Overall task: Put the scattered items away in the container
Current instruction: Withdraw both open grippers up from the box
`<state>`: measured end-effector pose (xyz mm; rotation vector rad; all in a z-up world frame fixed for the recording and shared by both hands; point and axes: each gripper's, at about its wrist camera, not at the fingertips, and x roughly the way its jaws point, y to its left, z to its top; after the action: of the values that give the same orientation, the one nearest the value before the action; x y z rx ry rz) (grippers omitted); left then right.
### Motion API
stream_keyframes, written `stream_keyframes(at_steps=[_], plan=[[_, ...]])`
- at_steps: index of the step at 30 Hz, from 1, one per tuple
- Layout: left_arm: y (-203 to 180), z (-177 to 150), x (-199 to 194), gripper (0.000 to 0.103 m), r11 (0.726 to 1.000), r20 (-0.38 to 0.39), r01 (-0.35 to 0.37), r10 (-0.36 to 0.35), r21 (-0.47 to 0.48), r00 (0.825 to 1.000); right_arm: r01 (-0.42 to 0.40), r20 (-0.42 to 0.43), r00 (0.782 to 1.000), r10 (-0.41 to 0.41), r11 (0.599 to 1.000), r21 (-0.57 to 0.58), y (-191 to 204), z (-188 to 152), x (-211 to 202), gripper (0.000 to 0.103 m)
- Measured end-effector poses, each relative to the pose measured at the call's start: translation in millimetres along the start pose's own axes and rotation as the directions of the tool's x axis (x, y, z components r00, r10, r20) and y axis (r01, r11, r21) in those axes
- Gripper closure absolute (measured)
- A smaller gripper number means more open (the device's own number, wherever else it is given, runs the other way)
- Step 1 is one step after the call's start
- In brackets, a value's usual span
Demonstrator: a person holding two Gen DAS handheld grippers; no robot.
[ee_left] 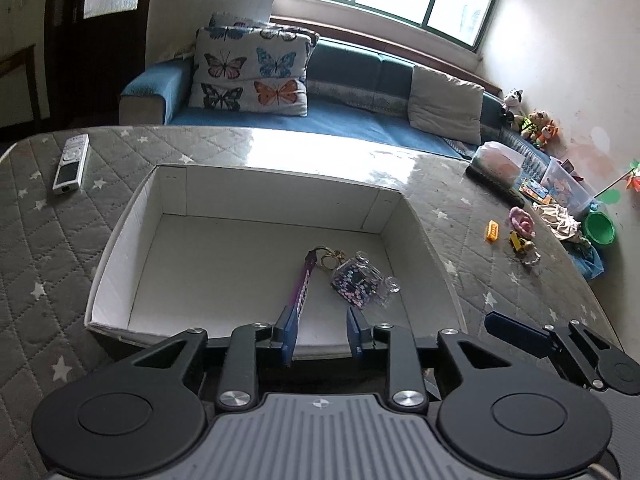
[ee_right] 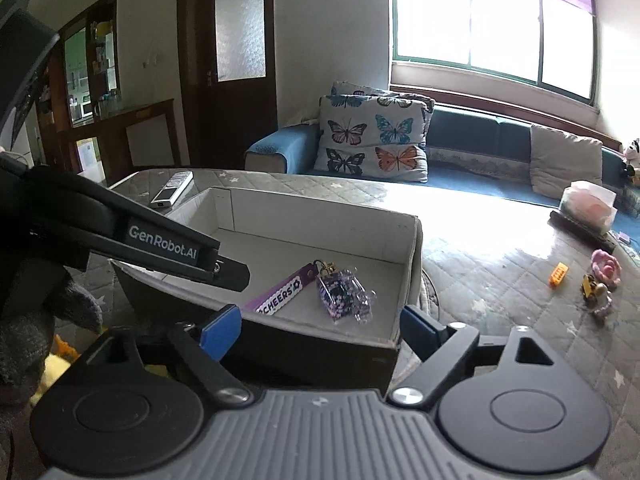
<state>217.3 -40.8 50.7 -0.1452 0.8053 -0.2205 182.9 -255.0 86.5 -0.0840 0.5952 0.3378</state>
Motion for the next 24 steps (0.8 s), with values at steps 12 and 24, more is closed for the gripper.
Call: stream_keyframes(at_steps=[12,24], plan=[[-12,-35,-11,0.073,1.0,-0.028,0.016,-0.016,0.004,0.999,0.027,-0.003,1.0,-0.027,1.0,0.005,2,-36,-31,0.005],[-24,-63,-4,0.073,1.0,-0.082,0.02,-0.018,0.021,0.996,0.048,-0.06,0.997,-0.047,0.998,0.027,-9,-67,-36,0.005]])
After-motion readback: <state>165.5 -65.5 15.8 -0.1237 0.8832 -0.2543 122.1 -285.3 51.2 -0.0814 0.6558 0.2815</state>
